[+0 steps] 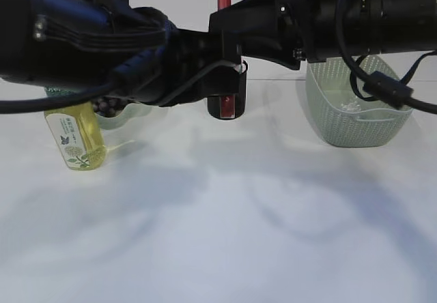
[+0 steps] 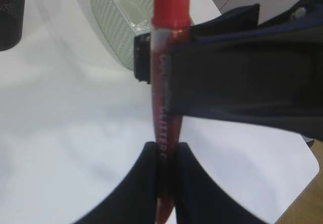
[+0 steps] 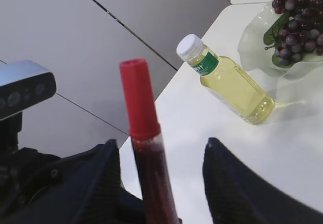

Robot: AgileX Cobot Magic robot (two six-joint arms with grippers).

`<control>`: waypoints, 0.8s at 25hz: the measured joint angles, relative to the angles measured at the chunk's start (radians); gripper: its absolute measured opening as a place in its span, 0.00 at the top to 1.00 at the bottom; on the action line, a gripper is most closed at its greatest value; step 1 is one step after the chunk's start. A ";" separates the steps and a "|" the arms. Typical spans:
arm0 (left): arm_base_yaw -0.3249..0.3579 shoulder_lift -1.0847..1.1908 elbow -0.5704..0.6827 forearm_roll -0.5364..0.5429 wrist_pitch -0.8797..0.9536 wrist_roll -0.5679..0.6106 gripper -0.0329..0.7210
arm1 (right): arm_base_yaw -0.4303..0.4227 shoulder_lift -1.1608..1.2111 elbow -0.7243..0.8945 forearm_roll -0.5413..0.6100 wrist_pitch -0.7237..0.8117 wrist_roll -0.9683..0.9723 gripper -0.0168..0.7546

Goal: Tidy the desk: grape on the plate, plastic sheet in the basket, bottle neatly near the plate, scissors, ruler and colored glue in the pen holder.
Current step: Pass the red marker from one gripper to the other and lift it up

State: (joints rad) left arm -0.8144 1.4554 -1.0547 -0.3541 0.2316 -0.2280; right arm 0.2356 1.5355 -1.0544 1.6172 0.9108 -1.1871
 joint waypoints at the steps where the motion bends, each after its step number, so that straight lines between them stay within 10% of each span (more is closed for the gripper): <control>1: 0.000 0.004 -0.001 -0.002 -0.002 0.000 0.91 | 0.000 0.003 0.000 0.002 0.002 -0.001 0.43; 20: 0.000 0.043 -0.043 -0.004 0.049 0.022 0.91 | 0.000 0.027 0.000 0.049 -0.001 -0.066 0.43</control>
State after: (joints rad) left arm -0.8144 1.4984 -1.0980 -0.3578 0.2810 -0.2058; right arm 0.2356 1.5624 -1.0544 1.6666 0.9098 -1.2535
